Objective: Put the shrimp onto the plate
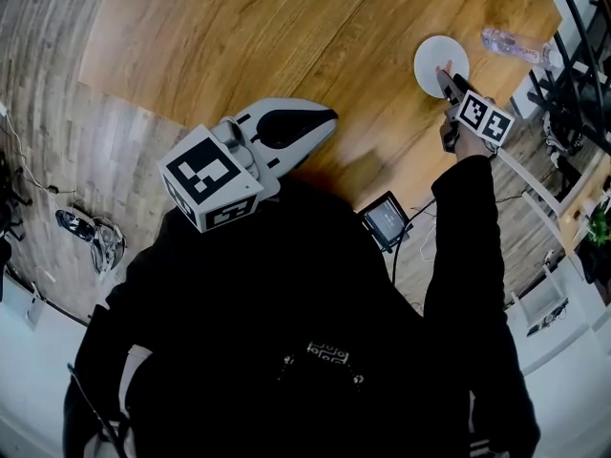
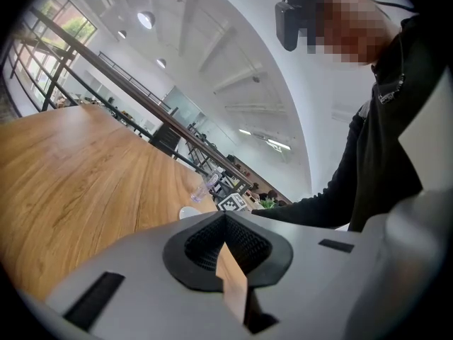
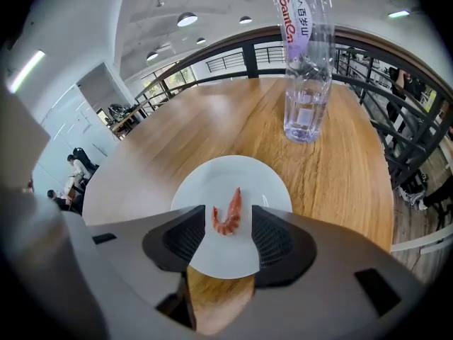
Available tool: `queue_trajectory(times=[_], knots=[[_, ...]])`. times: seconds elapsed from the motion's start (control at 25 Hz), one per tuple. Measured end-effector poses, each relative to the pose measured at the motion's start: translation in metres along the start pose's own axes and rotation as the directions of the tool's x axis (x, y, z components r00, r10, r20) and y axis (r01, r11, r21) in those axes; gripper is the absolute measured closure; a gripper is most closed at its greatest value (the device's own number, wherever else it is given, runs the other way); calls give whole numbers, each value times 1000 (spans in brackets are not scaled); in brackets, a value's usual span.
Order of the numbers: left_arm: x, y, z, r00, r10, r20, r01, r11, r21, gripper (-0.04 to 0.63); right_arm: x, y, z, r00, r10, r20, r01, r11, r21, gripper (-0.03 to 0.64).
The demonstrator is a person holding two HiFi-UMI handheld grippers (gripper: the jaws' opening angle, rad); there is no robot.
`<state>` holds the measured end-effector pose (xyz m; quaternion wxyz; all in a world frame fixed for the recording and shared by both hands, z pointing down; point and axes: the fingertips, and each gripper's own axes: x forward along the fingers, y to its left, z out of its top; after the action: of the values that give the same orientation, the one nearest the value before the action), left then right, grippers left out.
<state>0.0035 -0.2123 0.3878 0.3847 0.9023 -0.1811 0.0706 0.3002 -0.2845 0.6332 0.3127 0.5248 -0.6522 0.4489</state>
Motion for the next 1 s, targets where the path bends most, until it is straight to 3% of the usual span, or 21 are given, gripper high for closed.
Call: queue_trajectory(times=[0.72,1.0], knots=[[-11,-32,-8,999,16,35,-18,999,49,589,-27,7,6,996,28,86,-27,1000,-10,419],[-17,-70,-6,1000,12,25,-16,986,165,589,-65,14,-8,990,62,125,-61,998,-9,431]])
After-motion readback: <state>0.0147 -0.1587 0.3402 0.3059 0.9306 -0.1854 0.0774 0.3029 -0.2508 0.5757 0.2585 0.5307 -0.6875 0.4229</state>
